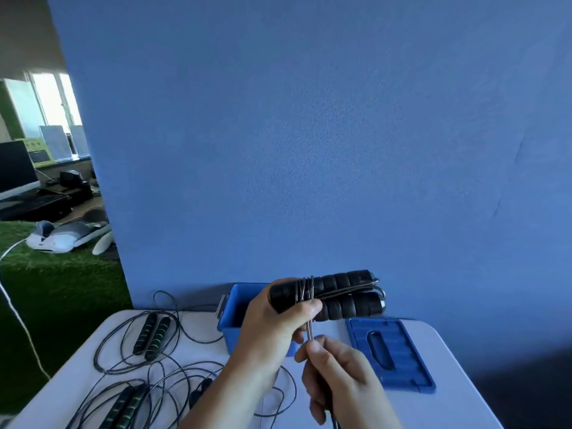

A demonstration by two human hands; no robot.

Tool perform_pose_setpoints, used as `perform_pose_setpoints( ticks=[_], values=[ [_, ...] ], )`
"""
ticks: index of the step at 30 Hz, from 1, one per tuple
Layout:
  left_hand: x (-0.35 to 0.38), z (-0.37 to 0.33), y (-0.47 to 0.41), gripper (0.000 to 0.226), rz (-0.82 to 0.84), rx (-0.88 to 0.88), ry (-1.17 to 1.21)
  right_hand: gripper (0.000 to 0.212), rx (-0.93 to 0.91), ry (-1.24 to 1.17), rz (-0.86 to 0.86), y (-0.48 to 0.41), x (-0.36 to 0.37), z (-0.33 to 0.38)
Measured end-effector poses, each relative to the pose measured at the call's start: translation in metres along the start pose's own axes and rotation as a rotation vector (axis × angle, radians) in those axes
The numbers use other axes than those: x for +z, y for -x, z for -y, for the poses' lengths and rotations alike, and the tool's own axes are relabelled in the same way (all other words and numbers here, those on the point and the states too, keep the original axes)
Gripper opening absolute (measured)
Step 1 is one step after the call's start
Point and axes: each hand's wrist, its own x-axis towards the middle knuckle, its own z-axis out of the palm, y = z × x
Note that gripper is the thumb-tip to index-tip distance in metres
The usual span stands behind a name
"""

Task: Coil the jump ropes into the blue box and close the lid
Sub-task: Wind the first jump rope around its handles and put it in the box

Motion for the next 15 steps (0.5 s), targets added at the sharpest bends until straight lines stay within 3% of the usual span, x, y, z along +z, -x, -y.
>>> perform_pose_setpoints(
  ticks=[15],
  values=[
    [0.009, -0.005, 0.014, 0.033, -0.070, -0.156, 0.105, 0.035, -0.006, 0.287, 0.137, -0.004, -0.033, -0.030]
  ],
)
